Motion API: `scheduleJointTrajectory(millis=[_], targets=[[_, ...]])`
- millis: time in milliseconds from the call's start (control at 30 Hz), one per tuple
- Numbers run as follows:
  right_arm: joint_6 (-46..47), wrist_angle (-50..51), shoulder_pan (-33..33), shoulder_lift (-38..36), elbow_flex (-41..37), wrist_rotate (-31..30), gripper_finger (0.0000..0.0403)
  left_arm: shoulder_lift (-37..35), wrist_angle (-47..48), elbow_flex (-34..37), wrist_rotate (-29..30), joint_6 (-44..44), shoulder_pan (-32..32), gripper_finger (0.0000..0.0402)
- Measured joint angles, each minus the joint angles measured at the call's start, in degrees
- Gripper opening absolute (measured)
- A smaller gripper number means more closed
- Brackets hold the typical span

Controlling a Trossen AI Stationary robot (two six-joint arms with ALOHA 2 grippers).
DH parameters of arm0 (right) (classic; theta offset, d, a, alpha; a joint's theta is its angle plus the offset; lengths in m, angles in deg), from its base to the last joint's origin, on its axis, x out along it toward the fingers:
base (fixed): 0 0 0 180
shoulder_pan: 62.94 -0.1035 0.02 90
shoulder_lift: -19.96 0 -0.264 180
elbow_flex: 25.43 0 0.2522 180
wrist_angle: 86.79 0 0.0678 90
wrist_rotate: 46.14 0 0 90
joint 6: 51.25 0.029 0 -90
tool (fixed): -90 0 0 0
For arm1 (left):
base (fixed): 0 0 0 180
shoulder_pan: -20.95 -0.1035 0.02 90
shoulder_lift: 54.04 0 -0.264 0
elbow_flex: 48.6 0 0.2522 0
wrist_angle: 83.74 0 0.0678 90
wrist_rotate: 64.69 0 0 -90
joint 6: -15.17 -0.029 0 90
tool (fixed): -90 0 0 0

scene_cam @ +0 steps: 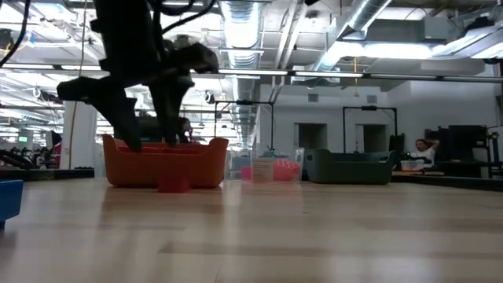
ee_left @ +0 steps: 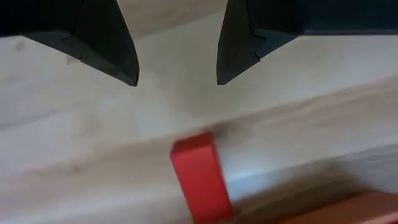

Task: Sort blocks
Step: Put the red block into the orange bin

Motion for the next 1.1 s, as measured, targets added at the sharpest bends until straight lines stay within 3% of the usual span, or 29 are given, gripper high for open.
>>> scheduleJointTrajectory(millis=[133, 300, 600, 867, 1100], targets=[[0.0, -1.5, -1.2, 0.0, 0.0, 0.0, 0.0249, 0.0, -0.3, 0.0, 1.6, 0.3, -2.1, 0.0208], [-0.3, -3.3, -2.6, 0.0, 0.0, 0.0, 0.0249, 0.0, -5.5, 0.0, 0.3, -6.9, -4.2, 0.0223], [-0.8, -4.7, -3.3, 0.0, 0.0, 0.0, 0.0249, 0.0, -2.2, 0.0, -0.3, -4.8, -6.8, 0.0258], [-3.6, -7.5, -3.2, 0.0, 0.0, 0.1, 0.0249, 5.7, -3.2, 0.0, -3.3, -6.3, -7.7, 0.0259], [-3.5, -7.3, -3.2, 0.0, 0.0, 0.1, 0.0249, 7.8, -4.8, 0.0, -2.5, -6.7, -7.7, 0.0257]])
